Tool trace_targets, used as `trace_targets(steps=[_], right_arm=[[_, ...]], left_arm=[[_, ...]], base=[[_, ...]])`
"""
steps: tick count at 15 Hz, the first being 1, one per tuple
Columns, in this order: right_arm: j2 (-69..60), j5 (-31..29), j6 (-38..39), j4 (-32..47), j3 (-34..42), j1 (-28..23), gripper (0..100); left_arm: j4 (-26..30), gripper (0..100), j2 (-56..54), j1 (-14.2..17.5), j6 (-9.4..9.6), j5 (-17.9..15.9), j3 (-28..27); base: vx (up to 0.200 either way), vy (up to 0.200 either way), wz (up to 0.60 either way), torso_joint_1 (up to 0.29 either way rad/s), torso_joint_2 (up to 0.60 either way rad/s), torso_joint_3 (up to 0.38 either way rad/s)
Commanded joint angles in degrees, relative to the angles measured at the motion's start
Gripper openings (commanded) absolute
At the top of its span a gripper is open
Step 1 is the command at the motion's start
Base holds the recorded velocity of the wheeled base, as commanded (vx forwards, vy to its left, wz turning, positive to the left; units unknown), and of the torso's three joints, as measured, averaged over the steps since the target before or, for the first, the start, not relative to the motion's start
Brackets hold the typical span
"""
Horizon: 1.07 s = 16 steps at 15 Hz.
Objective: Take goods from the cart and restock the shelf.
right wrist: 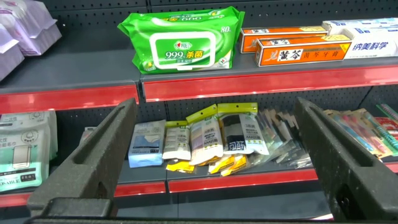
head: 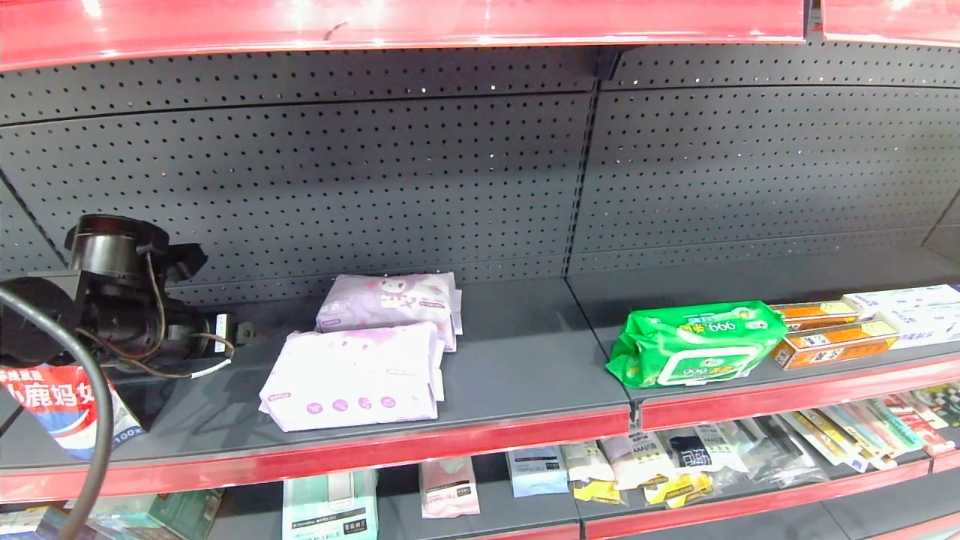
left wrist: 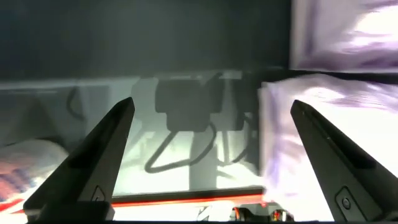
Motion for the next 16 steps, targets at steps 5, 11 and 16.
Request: trace_targets(steps=[5, 11, 16], right_arm=[[0.07, 0.02, -0.02, -0.01, 0.01, 0.00, 100], [0.07, 0.02, -0.02, -0.01, 0.01, 0.00, 100], [0.07, 0.02, -0.02, 0.07, 0.01, 0.00, 100]], left_arm=[[0.04, 100, 3.89, 1.31, 0.91, -0.10, 1.60], [-0.04, 100, 5.03, -0.54, 0.55, -0.45, 1.51], [-0.04, 100, 5.03, -2.38, 0.47, -0.54, 1.43]], base=[[0.000, 0.000, 0.00, 0.000, 0.00, 0.000], [0.000, 0.000, 0.00, 0.000, 0.00, 0.000], [0.000, 0.000, 0.00, 0.000, 0.00, 0.000]])
